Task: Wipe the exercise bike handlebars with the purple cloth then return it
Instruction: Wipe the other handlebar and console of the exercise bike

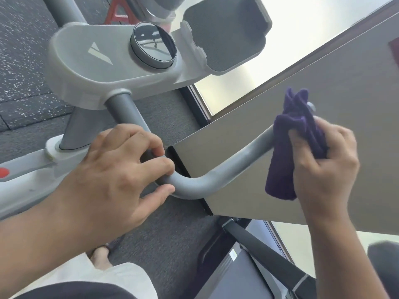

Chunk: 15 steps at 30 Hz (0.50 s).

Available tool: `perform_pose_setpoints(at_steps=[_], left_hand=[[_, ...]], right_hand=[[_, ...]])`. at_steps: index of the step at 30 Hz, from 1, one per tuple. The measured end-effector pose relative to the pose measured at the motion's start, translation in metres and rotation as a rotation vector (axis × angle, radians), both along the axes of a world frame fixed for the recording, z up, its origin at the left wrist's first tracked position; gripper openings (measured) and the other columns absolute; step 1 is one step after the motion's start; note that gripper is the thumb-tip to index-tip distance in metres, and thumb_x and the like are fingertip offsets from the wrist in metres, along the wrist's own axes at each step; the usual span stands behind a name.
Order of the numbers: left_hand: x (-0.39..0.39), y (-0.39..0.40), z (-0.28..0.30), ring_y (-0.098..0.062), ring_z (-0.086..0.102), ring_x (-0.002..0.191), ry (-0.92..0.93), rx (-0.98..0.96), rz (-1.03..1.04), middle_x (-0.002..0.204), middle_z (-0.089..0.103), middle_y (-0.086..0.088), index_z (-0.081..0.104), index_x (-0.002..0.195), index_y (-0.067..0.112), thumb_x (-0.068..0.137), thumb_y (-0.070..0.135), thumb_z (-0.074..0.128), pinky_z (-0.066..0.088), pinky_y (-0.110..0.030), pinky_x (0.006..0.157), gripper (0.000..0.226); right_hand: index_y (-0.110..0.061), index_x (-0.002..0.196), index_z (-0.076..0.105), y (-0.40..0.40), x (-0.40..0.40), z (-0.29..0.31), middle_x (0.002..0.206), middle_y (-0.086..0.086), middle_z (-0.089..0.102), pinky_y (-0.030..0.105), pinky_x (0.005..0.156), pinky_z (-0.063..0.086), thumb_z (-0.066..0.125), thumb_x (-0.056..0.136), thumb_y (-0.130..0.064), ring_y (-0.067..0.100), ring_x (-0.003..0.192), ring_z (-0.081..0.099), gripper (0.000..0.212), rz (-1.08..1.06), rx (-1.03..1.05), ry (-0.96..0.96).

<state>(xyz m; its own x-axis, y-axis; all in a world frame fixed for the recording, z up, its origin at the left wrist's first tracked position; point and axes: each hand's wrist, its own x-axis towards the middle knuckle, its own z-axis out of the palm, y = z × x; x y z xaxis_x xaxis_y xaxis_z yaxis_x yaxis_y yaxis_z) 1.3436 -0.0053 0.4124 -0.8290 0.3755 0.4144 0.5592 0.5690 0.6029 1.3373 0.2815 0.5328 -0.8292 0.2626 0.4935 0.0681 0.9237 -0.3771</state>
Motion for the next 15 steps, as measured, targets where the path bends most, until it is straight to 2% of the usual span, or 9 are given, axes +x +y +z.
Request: perform_pose_setpoints(at_steps=[4, 5, 10, 12, 15], left_hand=[[0.001, 0.001, 0.003, -0.029, 0.049, 0.108, -0.019, -0.014, 0.002, 0.102, 0.061, 0.001, 0.071, 0.087, 0.025, 0.081, 0.044, 0.065, 0.035, -0.045, 0.094, 0.021], [0.001, 0.002, 0.004, -0.028, 0.049, 0.108, -0.025, -0.014, 0.003, 0.102, 0.060, 0.002, 0.070, 0.087, 0.026, 0.080, 0.044, 0.065, 0.035, -0.045, 0.095, 0.020], [0.005, 0.005, 0.007, -0.027, 0.048, 0.108, -0.051, -0.022, 0.040, 0.100, 0.058, 0.003, 0.069, 0.086, 0.026, 0.081, 0.045, 0.065, 0.034, -0.044, 0.095, 0.021], [0.005, 0.007, 0.009, -0.028, 0.049, 0.107, -0.057, -0.031, 0.056, 0.100, 0.059, 0.002, 0.070, 0.086, 0.025, 0.081, 0.046, 0.063, 0.034, -0.044, 0.095, 0.022], [0.005, 0.008, 0.011, -0.028, 0.049, 0.107, -0.064, -0.042, 0.064, 0.100, 0.060, 0.000, 0.070, 0.086, 0.024, 0.081, 0.046, 0.062, 0.034, -0.044, 0.094, 0.024]], right_hand=[[-0.026, 0.118, 0.072, 0.001, -0.016, 0.012, 0.110, -0.009, 0.058, 0.027, 0.094, 0.051, 0.065, 0.092, -0.039, -0.001, 0.099, 0.062, 0.030, -0.034, -0.062, 0.036], [-0.027, 0.120, 0.071, 0.000, -0.013, 0.010, 0.111, -0.010, 0.057, 0.027, 0.094, 0.051, 0.065, 0.092, -0.039, -0.002, 0.100, 0.062, 0.031, -0.027, -0.073, 0.025], [-0.028, 0.120, 0.071, -0.006, 0.010, -0.014, 0.108, -0.006, 0.056, 0.005, 0.086, 0.039, 0.067, 0.093, -0.035, -0.011, 0.096, 0.056, 0.028, 0.066, -0.032, -0.082], [-0.030, 0.118, 0.072, -0.003, 0.009, -0.012, 0.107, -0.007, 0.055, 0.003, 0.084, 0.037, 0.068, 0.093, -0.035, -0.012, 0.094, 0.054, 0.026, 0.093, 0.013, -0.092], [-0.028, 0.118, 0.072, 0.008, -0.004, 0.004, 0.103, -0.013, 0.051, 0.002, 0.084, 0.037, 0.066, 0.092, -0.039, -0.014, 0.093, 0.051, 0.028, 0.058, 0.056, 0.016]])
